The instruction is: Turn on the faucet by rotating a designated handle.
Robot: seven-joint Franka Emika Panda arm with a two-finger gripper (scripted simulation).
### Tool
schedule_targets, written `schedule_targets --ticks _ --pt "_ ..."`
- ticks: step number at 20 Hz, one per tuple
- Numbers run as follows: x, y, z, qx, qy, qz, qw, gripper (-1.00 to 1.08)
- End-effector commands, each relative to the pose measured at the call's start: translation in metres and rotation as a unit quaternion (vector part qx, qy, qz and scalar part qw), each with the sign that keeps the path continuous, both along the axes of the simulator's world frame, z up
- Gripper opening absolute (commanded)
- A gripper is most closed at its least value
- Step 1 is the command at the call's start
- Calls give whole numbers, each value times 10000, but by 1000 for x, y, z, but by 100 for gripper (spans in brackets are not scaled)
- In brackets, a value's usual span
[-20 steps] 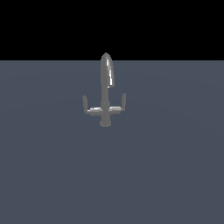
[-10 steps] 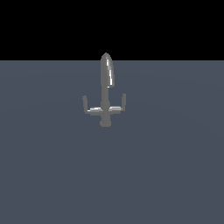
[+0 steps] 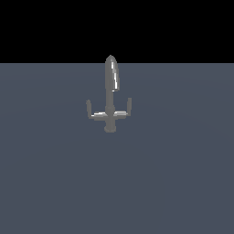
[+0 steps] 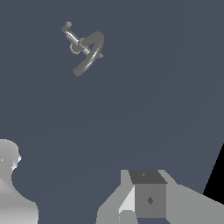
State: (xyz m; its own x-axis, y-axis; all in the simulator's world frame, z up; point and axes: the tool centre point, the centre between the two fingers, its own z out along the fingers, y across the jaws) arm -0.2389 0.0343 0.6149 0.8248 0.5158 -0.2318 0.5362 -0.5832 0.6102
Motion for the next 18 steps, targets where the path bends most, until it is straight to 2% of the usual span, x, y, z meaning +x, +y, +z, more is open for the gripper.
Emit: schedule_targets --ticks 1,6,10,14,18 --pt "3 9 6 -339 178 196 9991 -100" --pt "12 27 14 -993 606 550 9917 -100" --pt "21 43 18 -1494 1009 805 9803 -100" --pt "32 59 18 -1967 1460 1035 9640 -100" --pt "44 75 16 -2404 1954 1241 9427 -100"
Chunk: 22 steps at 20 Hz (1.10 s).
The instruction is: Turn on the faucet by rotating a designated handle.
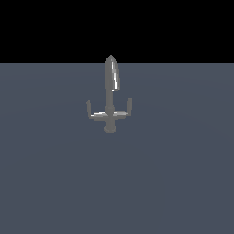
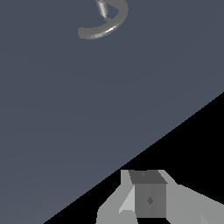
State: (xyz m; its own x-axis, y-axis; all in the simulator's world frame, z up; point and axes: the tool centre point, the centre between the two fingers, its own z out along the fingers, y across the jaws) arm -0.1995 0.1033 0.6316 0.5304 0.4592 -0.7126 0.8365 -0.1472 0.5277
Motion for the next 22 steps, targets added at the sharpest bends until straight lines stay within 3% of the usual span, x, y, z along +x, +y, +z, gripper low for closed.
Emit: schedule_targets --ticks 1,7,12,17,22 --pt "8 10 -2 -302 327 111 9989 -100" --pt "31 32 -13 -975 1173 326 9878 -100" --pt "52 49 -27 -1478 1933 460 9688 -100" --pt "76 63 -46 -1919 2727 560 9411 -100" --pt "100 75 -69 -2287 3541 634 9046 -100"
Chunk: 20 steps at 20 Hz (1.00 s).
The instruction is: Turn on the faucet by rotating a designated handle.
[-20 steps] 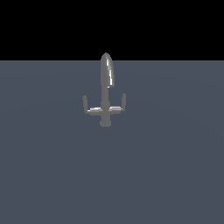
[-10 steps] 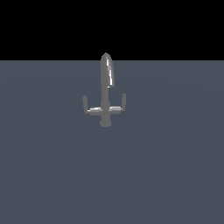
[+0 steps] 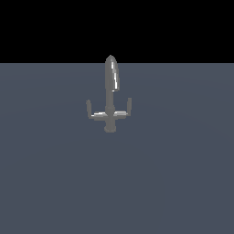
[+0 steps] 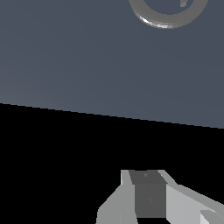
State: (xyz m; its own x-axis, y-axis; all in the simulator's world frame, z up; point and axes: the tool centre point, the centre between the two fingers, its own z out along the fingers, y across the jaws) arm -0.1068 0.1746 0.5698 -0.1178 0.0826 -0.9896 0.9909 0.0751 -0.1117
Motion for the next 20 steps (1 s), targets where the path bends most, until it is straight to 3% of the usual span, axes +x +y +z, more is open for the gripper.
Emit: schedule_targets --ticks 1,6,10,15,20 --pt "12 5 -13 -220 440 5 9988 -100" --pt "37 13 -41 -606 1335 -5 9892 -100" --pt "57 17 -66 -876 2063 -33 9745 -100" --pt "81 18 -101 -1159 2974 -85 9476 -100" --pt "104 16 -139 -1379 3874 -145 9114 -100"
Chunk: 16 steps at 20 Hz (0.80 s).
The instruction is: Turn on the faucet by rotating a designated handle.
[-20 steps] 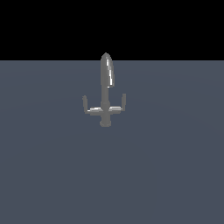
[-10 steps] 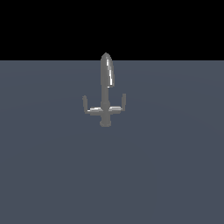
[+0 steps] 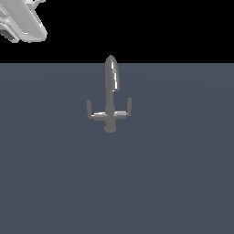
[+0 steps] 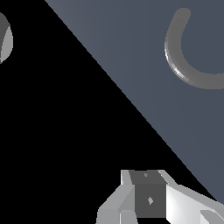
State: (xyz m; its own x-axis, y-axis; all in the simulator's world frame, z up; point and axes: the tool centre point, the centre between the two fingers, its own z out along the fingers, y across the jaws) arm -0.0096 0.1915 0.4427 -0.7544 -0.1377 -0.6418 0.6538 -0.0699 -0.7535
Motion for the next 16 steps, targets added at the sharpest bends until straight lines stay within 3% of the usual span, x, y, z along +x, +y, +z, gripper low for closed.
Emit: schedule_targets --ticks 1,8,12,16 --pt "11 -2 -19 -128 487 -57 9987 -100" --pt "38 -10 -76 -399 1833 -229 9820 -100" --pt "51 -17 -109 -507 2591 -331 9639 -100" --pt "63 -24 -143 -581 3334 -428 9400 -100"
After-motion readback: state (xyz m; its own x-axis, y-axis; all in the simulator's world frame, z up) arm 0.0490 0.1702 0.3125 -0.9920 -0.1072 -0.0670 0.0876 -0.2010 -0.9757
